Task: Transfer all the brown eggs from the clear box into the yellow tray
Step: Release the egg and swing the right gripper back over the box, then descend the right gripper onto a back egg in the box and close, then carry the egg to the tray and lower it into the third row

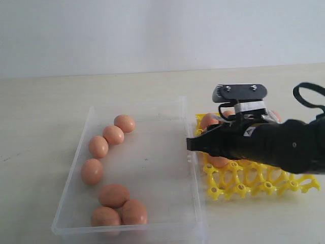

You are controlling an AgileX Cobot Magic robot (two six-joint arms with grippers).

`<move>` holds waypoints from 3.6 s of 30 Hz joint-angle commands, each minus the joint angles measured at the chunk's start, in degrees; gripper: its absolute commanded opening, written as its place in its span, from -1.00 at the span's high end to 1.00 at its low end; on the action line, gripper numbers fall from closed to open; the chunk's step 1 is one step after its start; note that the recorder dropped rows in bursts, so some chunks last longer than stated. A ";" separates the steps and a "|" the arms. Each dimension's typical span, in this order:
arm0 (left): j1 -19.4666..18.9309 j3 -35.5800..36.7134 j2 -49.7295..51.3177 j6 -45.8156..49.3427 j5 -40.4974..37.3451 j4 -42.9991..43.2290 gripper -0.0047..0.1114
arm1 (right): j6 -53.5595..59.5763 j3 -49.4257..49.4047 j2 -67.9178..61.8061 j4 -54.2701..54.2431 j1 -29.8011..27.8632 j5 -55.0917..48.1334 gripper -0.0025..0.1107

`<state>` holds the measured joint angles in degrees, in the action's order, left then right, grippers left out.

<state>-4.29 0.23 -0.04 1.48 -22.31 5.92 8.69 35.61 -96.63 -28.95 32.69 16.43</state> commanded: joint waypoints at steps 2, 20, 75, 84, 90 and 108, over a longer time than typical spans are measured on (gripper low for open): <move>0.29 -0.23 0.04 -0.15 0.51 -0.03 0.92 | 13.32 12.37 2.45 2.02 2.88 -26.65 0.95; 0.29 -0.23 0.04 -0.15 0.51 -0.03 0.92 | 11.33 38.87 -12.02 0.39 8.00 -45.69 0.47; 0.29 -0.23 0.04 -0.15 0.51 -0.03 0.92 | 4.07 74.79 -44.45 18.68 9.26 -53.28 -0.12; 0.29 -0.23 0.04 -0.15 0.51 -0.03 0.92 | 3.52 74.79 -44.87 18.54 9.26 -53.42 0.67; 0.29 -0.23 0.04 -0.15 0.51 -0.03 0.92 | 3.71 74.79 -42.93 18.54 9.26 -54.04 0.96; 0.29 -0.23 0.04 -0.15 0.51 -0.03 0.92 | 2.66 40.99 -11.07 18.48 6.41 -31.55 0.96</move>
<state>-4.29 0.23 -0.04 1.48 -22.31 5.92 11.89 85.36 -113.79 -9.48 40.27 -21.77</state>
